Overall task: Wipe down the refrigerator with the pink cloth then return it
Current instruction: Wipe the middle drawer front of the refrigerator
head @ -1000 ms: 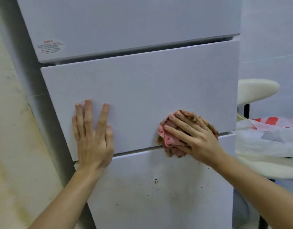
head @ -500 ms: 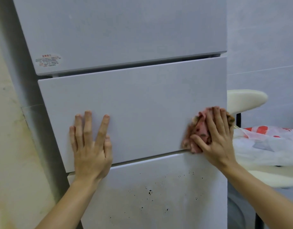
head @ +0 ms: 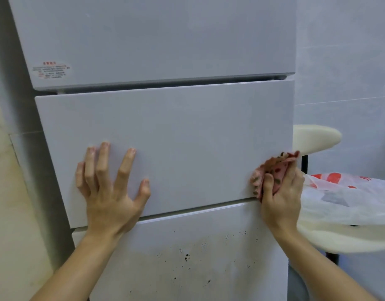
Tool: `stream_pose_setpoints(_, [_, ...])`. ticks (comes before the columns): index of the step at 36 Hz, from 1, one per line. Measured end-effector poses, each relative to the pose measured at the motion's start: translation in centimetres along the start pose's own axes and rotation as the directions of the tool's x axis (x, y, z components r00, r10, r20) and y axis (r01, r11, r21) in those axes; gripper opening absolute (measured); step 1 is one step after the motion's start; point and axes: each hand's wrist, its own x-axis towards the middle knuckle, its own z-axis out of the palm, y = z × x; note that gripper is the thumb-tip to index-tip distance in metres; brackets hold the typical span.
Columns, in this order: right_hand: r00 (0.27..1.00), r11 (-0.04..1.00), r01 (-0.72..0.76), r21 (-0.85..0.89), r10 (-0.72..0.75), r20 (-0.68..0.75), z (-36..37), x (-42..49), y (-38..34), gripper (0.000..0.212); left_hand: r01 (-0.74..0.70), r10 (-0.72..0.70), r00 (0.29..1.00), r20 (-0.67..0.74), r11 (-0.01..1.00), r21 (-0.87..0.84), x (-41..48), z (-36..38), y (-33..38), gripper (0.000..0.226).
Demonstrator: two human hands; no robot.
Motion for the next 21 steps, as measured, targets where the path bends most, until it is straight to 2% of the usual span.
stream_pose_setpoints(7, [1.000, 1.000, 0.003, -0.002, -0.003, 0.018, -0.4, 2.0, -2.3, 0.077, 0.009, -0.008, 1.000, 0.011, 1.000, -0.014, 0.1, 0.1, 0.1, 0.065])
stream_pose_setpoints(12, [0.992, 0.999, 0.049, 0.000, -0.049, -0.118, 0.7, 8.7, -7.5, 0.082, 0.012, -0.012, 1.000, 0.004, 1.000, -0.014, 0.4, -0.3, 0.1, 0.065])
stream_pose_setpoints(15, [0.984, 0.998, 0.069, 0.008, -0.067, -0.166, 1.2, 12.7, -10.3, 0.076, 0.015, -0.015, 1.000, 0.011, 1.000, -0.023, 0.7, -0.6, 0.1, 0.065])
stream_pose_setpoints(21, [0.960, 0.986, 0.163, -0.041, -0.168, -0.223, 1.7, 12.8, -9.9, 0.070, 0.014, -0.014, 1.000, 0.019, 1.000, -0.025, 0.6, -0.6, 0.2, 0.064])
